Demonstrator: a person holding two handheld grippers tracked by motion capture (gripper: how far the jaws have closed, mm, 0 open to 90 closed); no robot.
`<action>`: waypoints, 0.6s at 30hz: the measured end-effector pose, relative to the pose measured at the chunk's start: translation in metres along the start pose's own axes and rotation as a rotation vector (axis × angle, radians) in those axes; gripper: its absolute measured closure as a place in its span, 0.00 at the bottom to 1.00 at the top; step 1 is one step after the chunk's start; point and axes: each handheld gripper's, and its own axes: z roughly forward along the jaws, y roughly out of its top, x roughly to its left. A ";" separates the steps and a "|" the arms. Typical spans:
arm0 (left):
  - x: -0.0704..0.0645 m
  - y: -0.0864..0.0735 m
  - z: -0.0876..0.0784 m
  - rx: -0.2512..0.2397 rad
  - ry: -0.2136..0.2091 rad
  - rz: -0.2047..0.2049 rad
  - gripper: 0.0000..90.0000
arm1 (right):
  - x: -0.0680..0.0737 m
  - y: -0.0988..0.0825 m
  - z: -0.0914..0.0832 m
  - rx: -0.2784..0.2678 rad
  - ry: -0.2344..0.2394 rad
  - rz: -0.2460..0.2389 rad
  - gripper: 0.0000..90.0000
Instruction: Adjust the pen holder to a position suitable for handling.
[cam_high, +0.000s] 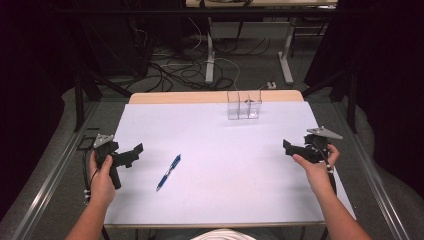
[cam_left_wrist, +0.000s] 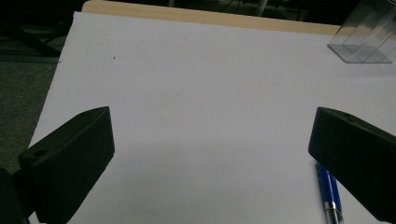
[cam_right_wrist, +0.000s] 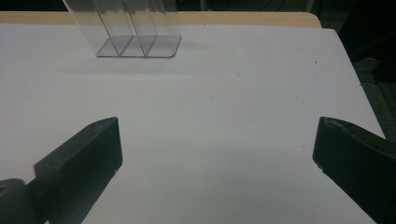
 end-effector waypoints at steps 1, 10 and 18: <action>0.000 0.000 0.001 -0.004 -0.001 -0.002 0.00 | 0.001 0.002 0.000 -0.003 0.007 -0.002 0.05; -0.010 0.003 -0.003 -0.026 -0.048 0.036 0.00 | 0.013 0.019 0.008 0.012 0.033 -0.108 0.18; -0.016 0.000 -0.006 -0.025 -0.065 0.071 0.00 | 0.029 0.046 0.013 -0.002 0.069 -0.255 0.30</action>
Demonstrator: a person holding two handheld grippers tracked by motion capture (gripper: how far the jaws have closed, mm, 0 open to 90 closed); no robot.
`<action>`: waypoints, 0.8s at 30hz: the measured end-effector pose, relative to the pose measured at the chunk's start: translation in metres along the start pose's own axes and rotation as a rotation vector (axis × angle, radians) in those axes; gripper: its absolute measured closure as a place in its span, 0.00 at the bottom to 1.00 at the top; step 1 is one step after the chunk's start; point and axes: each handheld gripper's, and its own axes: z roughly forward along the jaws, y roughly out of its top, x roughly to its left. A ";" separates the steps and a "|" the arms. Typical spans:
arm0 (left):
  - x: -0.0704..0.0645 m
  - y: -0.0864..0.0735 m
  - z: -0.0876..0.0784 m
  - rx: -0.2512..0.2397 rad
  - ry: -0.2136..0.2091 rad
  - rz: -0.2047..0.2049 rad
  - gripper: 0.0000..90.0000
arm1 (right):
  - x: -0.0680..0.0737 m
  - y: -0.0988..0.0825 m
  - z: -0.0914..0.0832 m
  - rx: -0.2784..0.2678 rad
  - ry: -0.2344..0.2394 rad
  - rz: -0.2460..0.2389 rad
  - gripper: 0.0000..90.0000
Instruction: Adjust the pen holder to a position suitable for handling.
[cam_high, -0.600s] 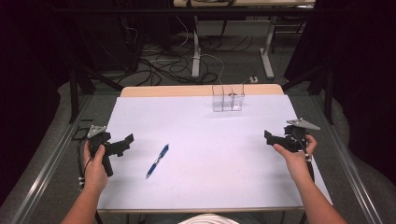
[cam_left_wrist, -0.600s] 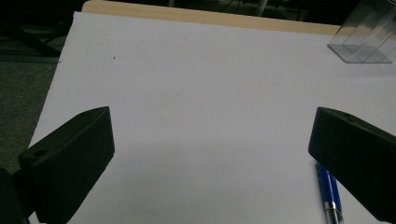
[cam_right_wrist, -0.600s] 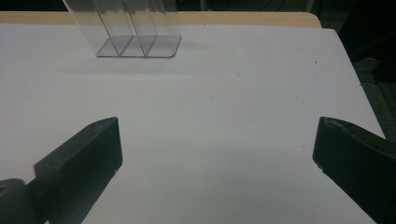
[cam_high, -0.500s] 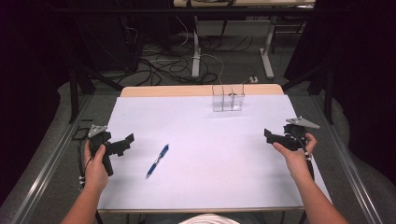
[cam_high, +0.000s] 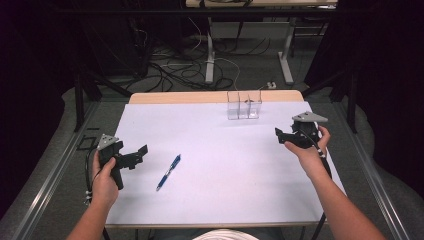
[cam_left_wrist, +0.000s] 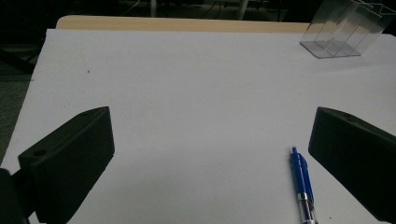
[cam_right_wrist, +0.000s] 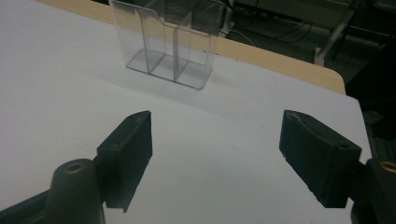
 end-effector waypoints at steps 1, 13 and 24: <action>-0.001 0.000 0.000 -0.004 -0.002 0.002 0.00 | 0.001 0.004 0.001 0.005 0.008 -0.016 0.31; 0.002 -0.001 -0.004 -0.019 0.011 0.018 0.00 | 0.015 0.041 0.018 0.055 0.097 -0.175 0.42; 0.003 -0.004 -0.002 -0.003 0.000 0.018 0.00 | 0.027 0.074 0.046 0.126 0.099 -0.413 0.41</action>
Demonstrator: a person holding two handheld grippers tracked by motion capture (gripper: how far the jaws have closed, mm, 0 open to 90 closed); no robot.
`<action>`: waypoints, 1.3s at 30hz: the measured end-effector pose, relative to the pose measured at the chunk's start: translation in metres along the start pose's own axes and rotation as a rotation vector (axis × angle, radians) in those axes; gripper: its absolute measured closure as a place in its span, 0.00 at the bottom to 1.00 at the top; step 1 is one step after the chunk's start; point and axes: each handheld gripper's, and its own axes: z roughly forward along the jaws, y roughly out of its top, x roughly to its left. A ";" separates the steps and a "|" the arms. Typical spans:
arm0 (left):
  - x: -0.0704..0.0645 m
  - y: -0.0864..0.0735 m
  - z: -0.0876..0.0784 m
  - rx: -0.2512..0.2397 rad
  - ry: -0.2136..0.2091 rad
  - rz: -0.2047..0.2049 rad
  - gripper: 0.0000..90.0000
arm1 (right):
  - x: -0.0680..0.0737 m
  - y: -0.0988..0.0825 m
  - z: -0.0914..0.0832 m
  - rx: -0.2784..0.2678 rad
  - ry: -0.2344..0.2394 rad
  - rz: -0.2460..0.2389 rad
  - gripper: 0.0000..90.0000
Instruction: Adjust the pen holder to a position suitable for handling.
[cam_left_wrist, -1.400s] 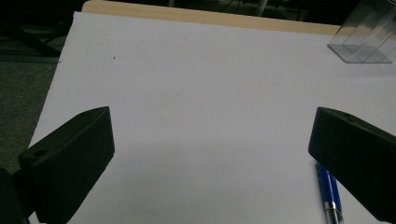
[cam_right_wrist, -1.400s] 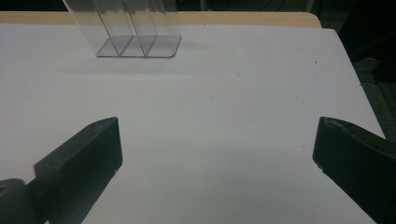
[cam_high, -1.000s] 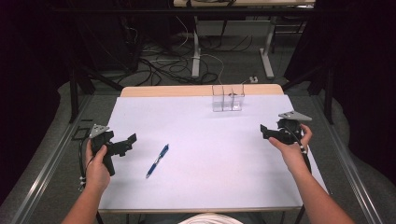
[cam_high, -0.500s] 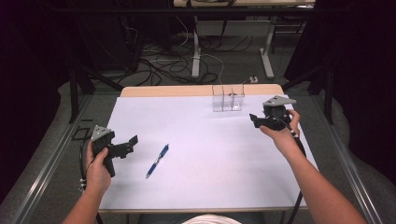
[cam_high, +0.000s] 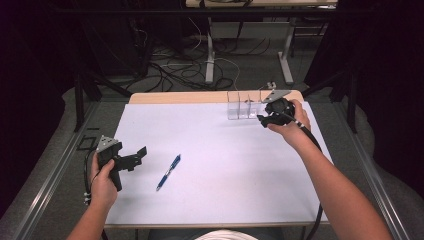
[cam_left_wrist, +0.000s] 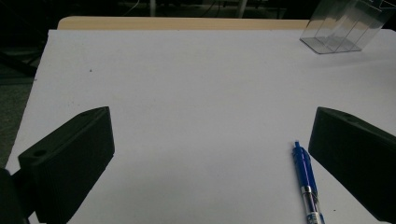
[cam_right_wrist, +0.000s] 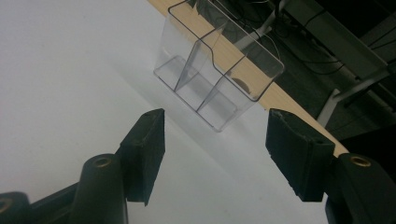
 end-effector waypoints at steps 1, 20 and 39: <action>0.000 0.000 0.000 0.000 -0.001 -0.001 0.00 | 0.000 0.006 0.003 0.016 0.003 -0.041 0.41; 0.000 -0.001 0.001 0.008 -0.011 -0.014 0.00 | 0.009 0.030 0.029 0.159 0.021 -0.433 0.45; 0.000 -0.003 0.000 0.010 -0.010 -0.010 0.00 | 0.006 0.045 0.055 0.156 0.050 -0.607 0.52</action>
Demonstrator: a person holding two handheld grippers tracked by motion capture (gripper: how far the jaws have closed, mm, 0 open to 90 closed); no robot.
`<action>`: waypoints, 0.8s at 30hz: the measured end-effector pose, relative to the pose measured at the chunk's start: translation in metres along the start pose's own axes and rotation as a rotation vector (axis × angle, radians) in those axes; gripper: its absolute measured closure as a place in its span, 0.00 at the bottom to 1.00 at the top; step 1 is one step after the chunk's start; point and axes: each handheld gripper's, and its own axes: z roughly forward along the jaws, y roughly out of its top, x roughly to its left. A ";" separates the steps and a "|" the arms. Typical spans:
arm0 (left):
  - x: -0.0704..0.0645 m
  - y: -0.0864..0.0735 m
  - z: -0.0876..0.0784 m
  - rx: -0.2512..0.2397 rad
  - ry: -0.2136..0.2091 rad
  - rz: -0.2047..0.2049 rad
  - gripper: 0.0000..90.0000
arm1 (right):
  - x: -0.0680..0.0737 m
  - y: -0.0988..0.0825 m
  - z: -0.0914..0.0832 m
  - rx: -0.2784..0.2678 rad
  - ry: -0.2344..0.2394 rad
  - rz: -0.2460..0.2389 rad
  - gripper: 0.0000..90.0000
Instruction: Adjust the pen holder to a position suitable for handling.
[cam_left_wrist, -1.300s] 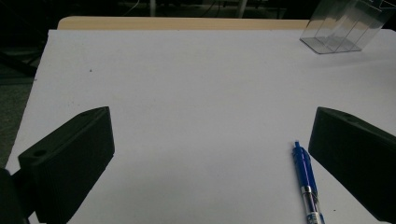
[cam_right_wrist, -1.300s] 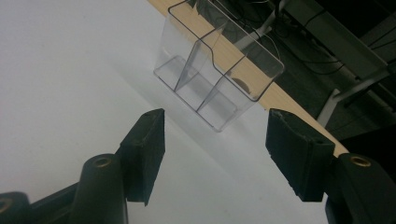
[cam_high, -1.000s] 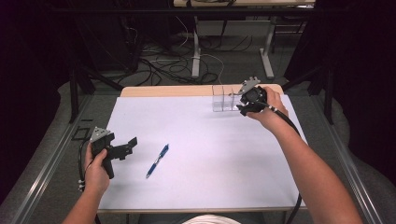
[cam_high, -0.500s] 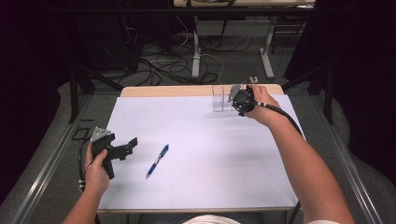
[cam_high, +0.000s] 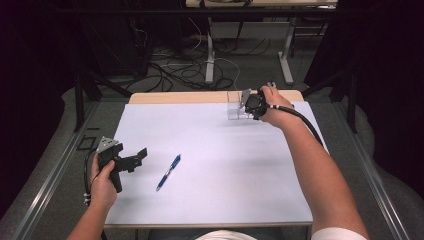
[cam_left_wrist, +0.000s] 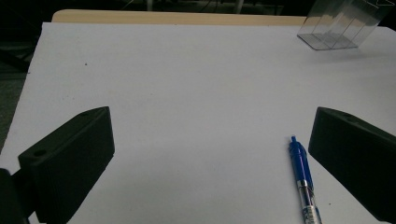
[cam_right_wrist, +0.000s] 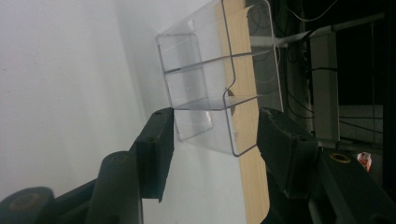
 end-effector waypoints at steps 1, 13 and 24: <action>0.000 0.000 0.000 0.000 0.001 -0.002 0.00 | 0.000 0.000 0.000 0.000 0.000 0.000 0.52; 0.001 -0.002 0.001 0.007 0.000 -0.002 0.00 | -0.005 0.005 0.025 0.013 0.019 -0.032 0.58; 0.001 -0.003 0.002 0.014 -0.002 -0.004 0.00 | -0.006 0.006 0.046 -0.011 0.015 -0.037 0.56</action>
